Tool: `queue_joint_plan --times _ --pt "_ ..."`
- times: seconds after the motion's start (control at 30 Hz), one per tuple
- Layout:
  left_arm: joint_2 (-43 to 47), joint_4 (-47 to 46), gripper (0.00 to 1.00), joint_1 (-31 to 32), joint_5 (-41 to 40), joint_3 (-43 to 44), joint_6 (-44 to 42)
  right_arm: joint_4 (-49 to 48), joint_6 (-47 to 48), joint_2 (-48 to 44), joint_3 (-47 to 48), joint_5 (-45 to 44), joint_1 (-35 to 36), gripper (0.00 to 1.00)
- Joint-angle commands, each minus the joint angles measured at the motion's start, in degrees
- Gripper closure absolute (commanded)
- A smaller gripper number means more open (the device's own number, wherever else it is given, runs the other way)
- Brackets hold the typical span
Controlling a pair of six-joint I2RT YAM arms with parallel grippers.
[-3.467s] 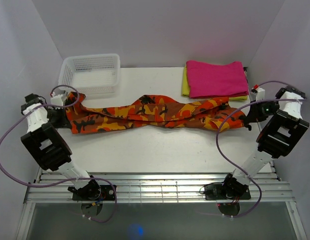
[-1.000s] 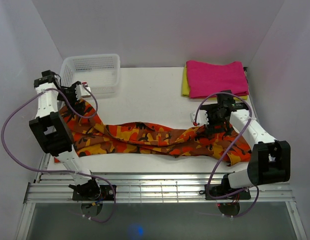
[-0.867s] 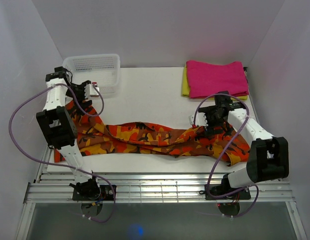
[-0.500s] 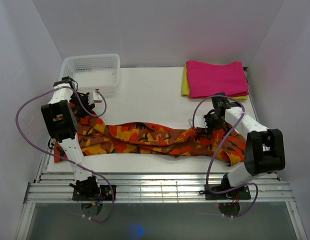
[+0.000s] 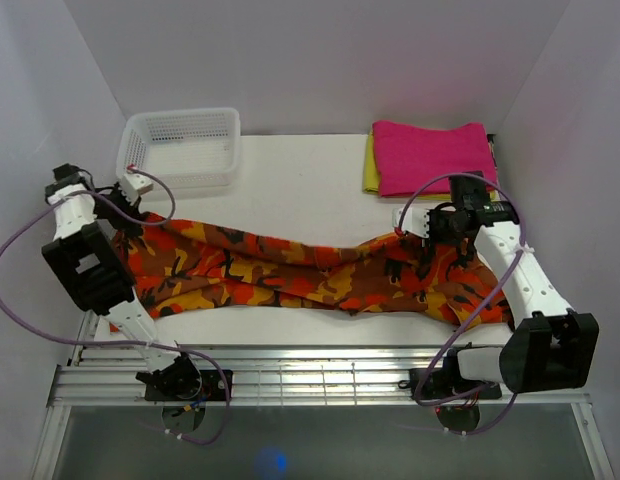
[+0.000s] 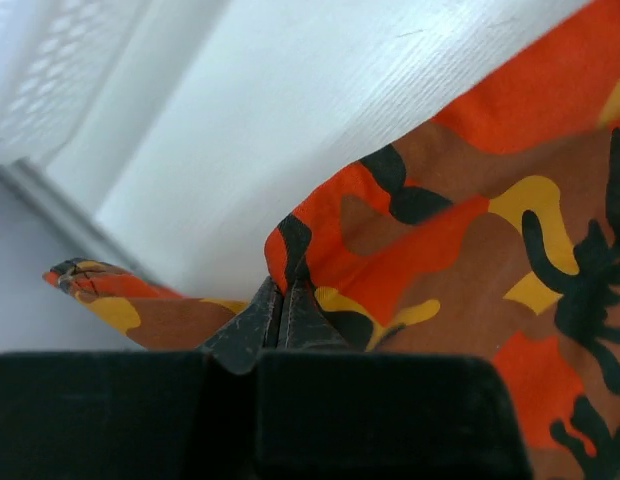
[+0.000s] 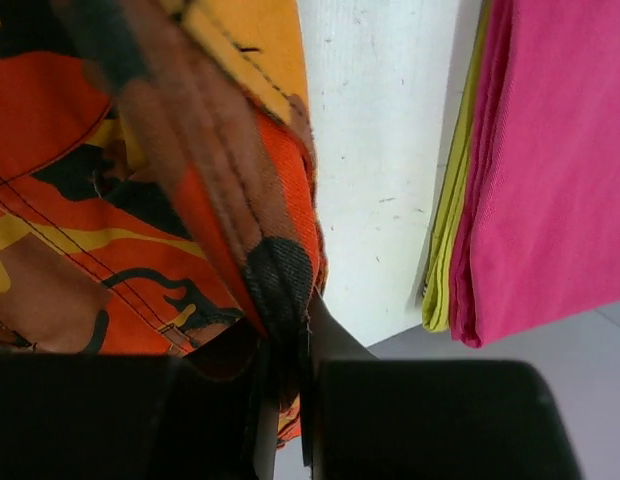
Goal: Fold and stack the trousers
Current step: Flatten the trousers out
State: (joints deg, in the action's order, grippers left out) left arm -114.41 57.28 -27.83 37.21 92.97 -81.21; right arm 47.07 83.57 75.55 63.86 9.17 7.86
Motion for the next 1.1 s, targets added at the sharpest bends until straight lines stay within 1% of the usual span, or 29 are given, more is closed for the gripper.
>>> queue_joint_plan --times 0.0,0.07,0.1,0.17,0.2,0.23,0.3,0.33,0.37,0.4,0.43,0.47,0.5,0.53,0.57,0.6,0.63,0.67,0.7,0.73,0.77,0.8,0.83,0.9,0.93,0.97,1.0,1.03,1.07 --pt "13.31 -0.5 1.0 -9.32 13.3 -0.94 1.93 0.66 -4.72 -5.31 -1.01 1.03 -2.66 0.92" --pt "15.79 -0.41 1.0 -12.14 16.03 -1.3 2.89 0.66 -8.58 -6.29 0.56 2.6 -4.77 0.92" --pt "18.32 -0.76 1.0 -14.16 19.44 -1.39 3.94 0.74 -10.43 -6.73 2.22 4.09 -6.61 0.92" --pt "22.99 -6.88 1.0 -15.76 23.15 -3.31 10.95 0.57 -12.29 -6.91 5.92 7.35 -13.28 0.92" --pt "25.09 -13.96 1.0 -14.8 24.74 -5.93 16.99 -0.82 -13.25 -4.03 7.5 6.48 -15.05 0.92" --pt "25.64 -20.21 1.0 -13.4 22.75 -6.57 24.36 -3.45 -15.26 -0.61 8.64 5.78 -16.2 0.92" --pt "22.14 -26.4 1.0 -8.31 15.82 -5.96 31.34 -7.5 -18.86 8.17 11.8 3.84 -16.65 0.92" --pt "19.69 -30.6 1.0 -4.46 12.05 -5.52 35.29 -8.65 -22.28 12.91 14.69 3.66 -16.65 0.92" --pt "16.44 -32.3 1.0 -1.72 8.18 -4.47 36.29 -8.83 -24.75 18.18 18.29 3.05 -16.65 0.92" --pt "16.41 -32.31 1.0 -1.7 8.14 -4.46 36.99 -8.84 -24.77 18.23 20.5 3.05 -16.65 0.92" --pt "12.58 -34.06 1.0 -0.39 4.14 -3.16 37.87 -8.84 -25.9 23.63 22.7 2.79 -16.65 0.92" --pt "10.28 -34.68 1.0 1.8 2.27 -2.1 40.49 -8.31 -27.65 26.64 25.07 2.7 -16.65 0.92" --pt "7.91 -34.78 1.0 2.6 0.86 -0.78 41.73 -6.83 -28.45 29.1 29.79 2.61 -16.39 0.92" --pt "5.36 -34.6 1.0 3.39 -0.63 1.06 43.05 -6.55 -29.42 33.74 31.84 2.26 -16.3 0.86" --pt "0.64 -34.51 0.98 4.36 -4.22 4.64 44.54 -6.2 -30.21 35.79 33.86 2.08 -16.21 0.79" --pt "-1.32 -34.51 0.75 4.54 -5.38 6.5 47.69 -6.55 -32.31 37.29 36.92 0.6 -15.95 0.72" --pt "-2.73 -34.43 0.65 4.54 -6.44 8.18 49.81 -6.2 -33.37 39.57 38.61 0.33 -15.86 0.57" --pt "-4.14 -34.42 0.56 4.46 -8.1 10.72 51.66 -5.24 -34.25 40.28 40.19 0.32 -15.86 0.47" --pt "-3.98 -33.73 0.41 4.46 -7.86 11.44 52.64 -4.45 -35.83 40.47 41.51 -0.02 -15.94 0.34" --pt "-3.11 -31.89 0.34 4.46 -7.33 11.62 52.04 -3.05 -36.02 39.6 42.48 -0.55 -16.03 0.15" --pt "-1.71 -31.09 0.26 4.37 -6.72 10.58 51.25 -1.99 -35.85 38.46 42.32 -0.56 -16.12 0.12" --pt "1.79 -30.04 0.19 4.37 -6.45 9.52 50.37 -1.29 -35.32 37.05 41.62 -0.38 -16.73 0.11" --pt "3.82 -27.33 0.12 4.28 -6.62 8.38 48.62 -0.49 -34.36 33.39 39.26 0.23 -17.34 0.09" --pt "8.91 -22.15 0.1 3.4 -6.28 6.18 45.89 1.35 -33.3 29.5 37.32 0.93 -19.44 0.08" --pt "10.33 -15.68 0.1 2.97 -5.93 5.74 43.09 2.84 -31.9 26.09 36.52 2.24 -20.42 0.08" --pt "11.65 -11.79 0.1 1.66 -4.97 5.12 41.15 6.51 -31.02 24.49 35.12 2.87 -21.38 0.08" --pt "13.84 -6.79 0.1 0.95 -1.3 3.9 38.0 8.63 -30.14 22.03 34.5 4.0 -23.57 0.08" --pt "15.08 -2.13 0.1 0.16 -0.05 2.76 34.23 10.65 -29.18 21.14 33.62 4.62 -24.98 0.08" --pt "16.57 4.79 0.1 -1.07 0.31 0.92 27.31 14.85 -26.82 20.26 31.79 5.06 -26.13 0.08"
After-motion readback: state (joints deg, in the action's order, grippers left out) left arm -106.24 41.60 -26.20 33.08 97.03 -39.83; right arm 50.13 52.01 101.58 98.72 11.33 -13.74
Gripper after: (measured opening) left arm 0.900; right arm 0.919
